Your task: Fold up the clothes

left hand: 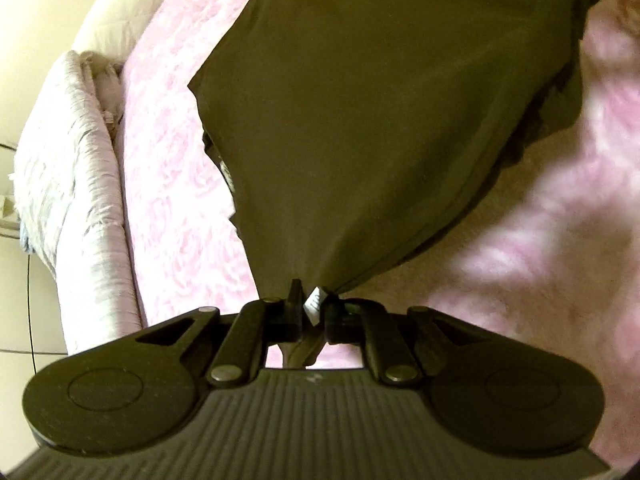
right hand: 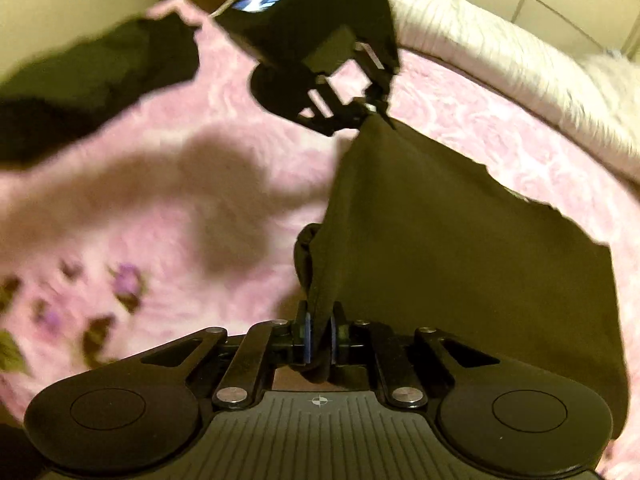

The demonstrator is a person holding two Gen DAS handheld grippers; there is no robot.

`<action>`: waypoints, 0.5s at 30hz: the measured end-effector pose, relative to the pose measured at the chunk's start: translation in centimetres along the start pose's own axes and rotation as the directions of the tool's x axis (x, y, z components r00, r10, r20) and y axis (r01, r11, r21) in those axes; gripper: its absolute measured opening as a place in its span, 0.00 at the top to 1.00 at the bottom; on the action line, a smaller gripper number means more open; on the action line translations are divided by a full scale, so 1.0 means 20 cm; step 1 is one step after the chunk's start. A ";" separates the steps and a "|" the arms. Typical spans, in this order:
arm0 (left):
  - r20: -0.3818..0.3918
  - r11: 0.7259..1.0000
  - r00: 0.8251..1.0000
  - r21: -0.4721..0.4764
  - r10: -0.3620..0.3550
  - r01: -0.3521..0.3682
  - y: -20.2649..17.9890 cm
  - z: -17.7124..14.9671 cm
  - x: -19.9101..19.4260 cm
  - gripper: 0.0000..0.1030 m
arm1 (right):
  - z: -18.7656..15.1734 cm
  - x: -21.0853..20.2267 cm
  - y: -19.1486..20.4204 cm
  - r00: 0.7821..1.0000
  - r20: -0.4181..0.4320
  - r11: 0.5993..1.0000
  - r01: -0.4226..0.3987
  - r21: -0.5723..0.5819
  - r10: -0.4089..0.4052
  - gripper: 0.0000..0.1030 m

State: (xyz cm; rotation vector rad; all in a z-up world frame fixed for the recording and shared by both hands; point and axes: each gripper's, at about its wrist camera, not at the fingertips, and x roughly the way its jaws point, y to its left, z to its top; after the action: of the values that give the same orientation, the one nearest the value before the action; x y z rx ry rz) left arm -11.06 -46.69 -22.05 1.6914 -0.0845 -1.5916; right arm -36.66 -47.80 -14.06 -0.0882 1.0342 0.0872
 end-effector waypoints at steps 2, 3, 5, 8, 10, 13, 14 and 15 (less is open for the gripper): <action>-0.020 0.999 1.000 0.024 -0.021 0.021 0.11 0.07 -0.03 0.93 | 0.01 -0.08 -0.13 0.998 0.042 0.993 -0.053 0.101 0.049 0.93; -0.026 0.999 0.999 0.036 -0.027 0.028 0.19 0.12 -0.04 0.93 | 0.01 -0.12 -0.21 0.995 0.069 0.985 -0.078 0.155 0.068 0.93; -0.040 0.997 0.998 0.062 -0.039 0.041 0.33 0.22 -0.05 0.93 | -0.01 -0.21 -0.41 0.987 0.134 0.962 -0.118 0.246 0.086 0.93; -0.044 0.996 0.998 0.078 -0.050 0.054 0.57 0.45 0.03 0.93 | -0.07 -0.34 -0.73 0.974 0.215 0.919 -0.145 0.366 0.069 0.93; -0.042 0.994 0.997 0.087 -0.057 0.060 0.75 0.63 0.09 0.93 | -0.14 -0.39 -0.96 0.967 0.248 0.881 -0.161 0.445 0.051 0.93; -0.039 0.986 0.993 0.119 -0.114 0.118 0.87 0.86 0.33 0.93 | -0.28 -0.42 -1.30 0.962 0.271 0.811 -0.184 0.555 0.033 0.93; -0.038 0.982 0.990 0.130 -0.133 0.137 0.91 0.93 0.41 0.93 | -0.33 -0.42 -1.40 0.962 0.270 0.789 -0.187 0.586 0.027 0.93; -0.038 0.978 0.988 0.141 -0.153 0.156 0.95 1.01 0.49 0.93 | -0.39 -0.41 -1.51 0.963 0.270 0.762 -0.190 0.619 0.021 0.93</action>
State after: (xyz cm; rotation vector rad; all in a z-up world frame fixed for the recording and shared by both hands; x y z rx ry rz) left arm -17.87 -74.78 -17.06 1.8694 -0.0565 -1.7113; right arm -44.03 -78.84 -10.05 0.6025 0.7680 -0.1561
